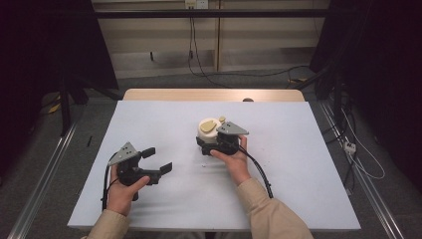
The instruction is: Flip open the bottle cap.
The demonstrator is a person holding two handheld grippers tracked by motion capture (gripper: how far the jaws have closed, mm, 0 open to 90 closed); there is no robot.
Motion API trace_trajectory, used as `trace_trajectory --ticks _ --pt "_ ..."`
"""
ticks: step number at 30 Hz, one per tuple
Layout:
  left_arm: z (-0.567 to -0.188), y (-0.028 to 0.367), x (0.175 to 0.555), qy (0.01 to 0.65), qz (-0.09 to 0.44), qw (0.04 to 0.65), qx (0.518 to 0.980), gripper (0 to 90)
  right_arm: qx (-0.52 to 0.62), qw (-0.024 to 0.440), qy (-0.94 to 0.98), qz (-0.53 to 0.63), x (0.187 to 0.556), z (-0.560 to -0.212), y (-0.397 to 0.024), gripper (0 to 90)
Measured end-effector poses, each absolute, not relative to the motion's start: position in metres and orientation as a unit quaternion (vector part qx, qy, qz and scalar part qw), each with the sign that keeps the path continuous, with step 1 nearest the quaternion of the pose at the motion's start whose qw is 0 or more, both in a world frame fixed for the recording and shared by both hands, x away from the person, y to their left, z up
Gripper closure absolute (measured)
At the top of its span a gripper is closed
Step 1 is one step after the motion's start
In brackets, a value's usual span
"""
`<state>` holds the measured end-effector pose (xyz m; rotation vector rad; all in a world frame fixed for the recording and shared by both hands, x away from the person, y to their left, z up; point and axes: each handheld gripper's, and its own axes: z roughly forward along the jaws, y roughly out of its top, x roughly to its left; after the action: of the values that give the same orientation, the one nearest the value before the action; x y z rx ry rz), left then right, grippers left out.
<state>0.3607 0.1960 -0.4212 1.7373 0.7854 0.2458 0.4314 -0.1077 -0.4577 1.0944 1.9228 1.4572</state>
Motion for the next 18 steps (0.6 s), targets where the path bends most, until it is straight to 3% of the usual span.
trace_trajectory --ticks 6,18 --pt "-0.416 0.186 0.369 0.334 0.113 0.565 0.746 14.2 0.4 0.244 0.704 0.533 0.431 -0.458 -0.108 6.5" --pt "-0.406 0.159 0.389 0.324 0.096 0.553 0.762 46.7 0.401 0.242 0.705 0.533 0.431 -0.458 -0.108 6.4"
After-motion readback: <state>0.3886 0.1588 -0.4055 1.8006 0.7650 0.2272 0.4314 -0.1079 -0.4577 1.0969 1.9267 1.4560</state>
